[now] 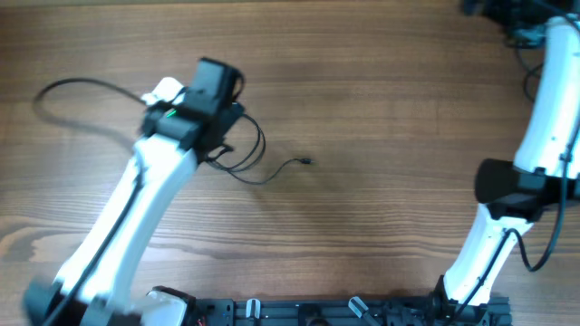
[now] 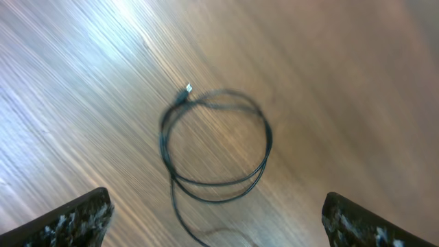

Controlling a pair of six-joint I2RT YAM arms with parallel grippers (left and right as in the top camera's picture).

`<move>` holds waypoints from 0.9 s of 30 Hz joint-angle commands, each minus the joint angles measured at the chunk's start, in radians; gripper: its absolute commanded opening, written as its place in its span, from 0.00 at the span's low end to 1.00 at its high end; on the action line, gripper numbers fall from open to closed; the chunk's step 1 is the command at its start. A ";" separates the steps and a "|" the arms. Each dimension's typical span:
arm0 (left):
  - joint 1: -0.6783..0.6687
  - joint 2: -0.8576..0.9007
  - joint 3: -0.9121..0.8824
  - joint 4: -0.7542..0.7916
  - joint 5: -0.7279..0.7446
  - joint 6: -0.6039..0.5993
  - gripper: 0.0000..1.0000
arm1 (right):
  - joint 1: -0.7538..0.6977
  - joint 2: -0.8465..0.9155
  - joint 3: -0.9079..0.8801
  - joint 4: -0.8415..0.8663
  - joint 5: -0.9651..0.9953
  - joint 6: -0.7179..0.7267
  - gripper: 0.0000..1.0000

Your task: Untangle cables

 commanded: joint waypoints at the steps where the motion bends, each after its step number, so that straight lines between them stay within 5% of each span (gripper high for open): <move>1: 0.087 -0.166 0.005 -0.072 -0.089 -0.003 1.00 | 0.158 -0.010 -0.077 0.016 -0.032 -0.082 1.00; 5: 0.225 -0.303 0.004 -0.150 -0.089 -0.073 1.00 | 0.341 -0.006 -0.267 0.166 -0.082 -0.251 1.00; 9: 0.360 -0.388 0.004 -0.232 -0.089 -0.105 1.00 | 0.506 -0.006 -0.578 0.347 -0.357 -0.547 0.99; 15: 0.417 -0.392 0.002 -0.290 -0.088 -0.104 1.00 | 0.703 -0.006 -0.903 0.662 -0.378 -0.549 1.00; 27: 0.417 -0.355 0.002 -0.314 -0.061 -0.104 1.00 | 0.864 -0.006 -0.927 0.732 -0.260 -0.547 1.00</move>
